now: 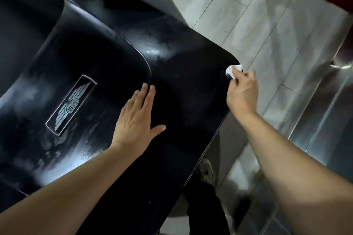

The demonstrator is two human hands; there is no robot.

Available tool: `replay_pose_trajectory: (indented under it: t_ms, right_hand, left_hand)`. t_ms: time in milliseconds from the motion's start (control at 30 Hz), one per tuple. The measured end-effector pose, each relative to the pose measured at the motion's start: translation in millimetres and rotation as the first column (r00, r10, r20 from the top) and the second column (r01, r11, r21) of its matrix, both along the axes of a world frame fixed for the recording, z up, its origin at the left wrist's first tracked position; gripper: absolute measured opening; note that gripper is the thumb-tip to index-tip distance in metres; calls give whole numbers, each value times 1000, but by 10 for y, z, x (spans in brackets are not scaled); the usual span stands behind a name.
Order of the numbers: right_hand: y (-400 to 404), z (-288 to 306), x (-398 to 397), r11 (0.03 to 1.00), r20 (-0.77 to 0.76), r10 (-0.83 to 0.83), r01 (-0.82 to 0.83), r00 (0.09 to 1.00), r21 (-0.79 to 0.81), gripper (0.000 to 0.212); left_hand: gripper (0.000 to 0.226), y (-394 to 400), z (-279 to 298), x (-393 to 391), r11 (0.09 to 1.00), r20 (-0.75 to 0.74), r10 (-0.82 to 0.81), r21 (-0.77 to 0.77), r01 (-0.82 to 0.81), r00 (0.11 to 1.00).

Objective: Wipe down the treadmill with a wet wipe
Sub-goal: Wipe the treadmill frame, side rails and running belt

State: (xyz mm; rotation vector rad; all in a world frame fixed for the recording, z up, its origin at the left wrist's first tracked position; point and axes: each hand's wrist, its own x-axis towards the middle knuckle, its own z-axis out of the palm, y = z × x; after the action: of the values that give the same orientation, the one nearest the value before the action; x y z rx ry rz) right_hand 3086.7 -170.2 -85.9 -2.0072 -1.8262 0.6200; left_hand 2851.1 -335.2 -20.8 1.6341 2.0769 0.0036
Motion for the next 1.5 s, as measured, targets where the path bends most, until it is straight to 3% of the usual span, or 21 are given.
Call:
replay_pose_trajectory:
  t_ms: [100,167,267,333,433,500,533,567,633,700,767,867,900,967,1067,1133,1267,1300,1367,1467,1500]
  right_hand:
    - [-169,87,-430,956,-84,287,-280,954,89,43]
    - [-418,162,-808,790,-99,604,-578,791,204,42]
    - [-404,270,-1077,572,-13,809,-783,587,243,42]
    - [-24,170,-986,609,87,760,-752,644,254,44]
    - [635,46,-609,919,100,372,-381,923,99,39]
    - [753,56,-634,971,86,234,-236,969,22,37]
    - [688,89,-773,952,63,303,-306,951,31,37]
    - [582,129,-951,898,25,434,-435,900,62,38]
    - [364,220,-1275,688,-66,725,-717,686,113,41]
    - [394,282,-1459,521,-79,853,-844,515,127,43]
    - [692,222,-1525,555,13,826,-818,563,149,38]
    - [1148,84,-1518,820,129,563,-571,816,37,33]
    - [1218,64,-1563,864,137,497,-503,857,12,35]
    - [1121,111,-1766,843,76,535,-538,841,22,35]
    - [828,205,-1972,607,-46,794,-787,606,115,38]
    - [899,199,-1981,542,-53,840,-832,540,123,41]
    - [1496,69,-1942,836,53,549,-548,834,-28,30]
    - [1529,65,-2004,860,70,511,-509,857,-43,29]
    - [1358,116,-2247,774,40,631,-632,775,21,30]
    - [1004,176,-2503,463,-34,886,-877,462,126,36]
    - [1025,153,-2545,421,-12,906,-896,423,140,37]
  left_hand:
    - [114,84,-18,69,996,33,93,-3,-93,995]
    - [118,119,-47,77,994,30,111,2,-112,993]
    - [124,154,-62,26,989,34,147,-3,-147,989]
    - [127,166,-75,-15,989,31,147,-4,-147,989]
    - [128,155,-102,-31,989,59,149,-26,-148,987]
    - [128,157,-123,-29,987,77,159,-21,-158,984]
    - [128,154,-127,-32,987,80,158,-13,-158,984]
    - [128,148,-130,-38,988,82,156,-9,-156,984]
    - [124,135,-127,-52,989,82,149,3,-149,985]
    - [106,123,-119,-68,987,85,143,62,-149,986]
    - [79,120,-124,-126,977,87,152,139,-163,984]
    - [70,208,-187,-335,960,45,212,177,-217,976]
    - [71,257,-236,-437,953,24,241,186,-241,970]
    - [73,336,-334,-644,943,-18,291,176,-283,957]
    - [71,411,-452,-873,948,-76,294,153,-280,953]
    - [68,426,-489,-953,954,-98,276,150,-260,956]
    - [63,456,-543,-1068,960,-122,249,159,-229,961]
    - [62,490,-565,-1134,960,-132,250,166,-227,959]
    - [63,576,-606,-1322,950,-155,286,177,-258,946]
    - [64,672,-661,-1570,925,-158,367,170,-341,917]
    - [64,674,-689,-1599,923,-160,371,171,-345,915]
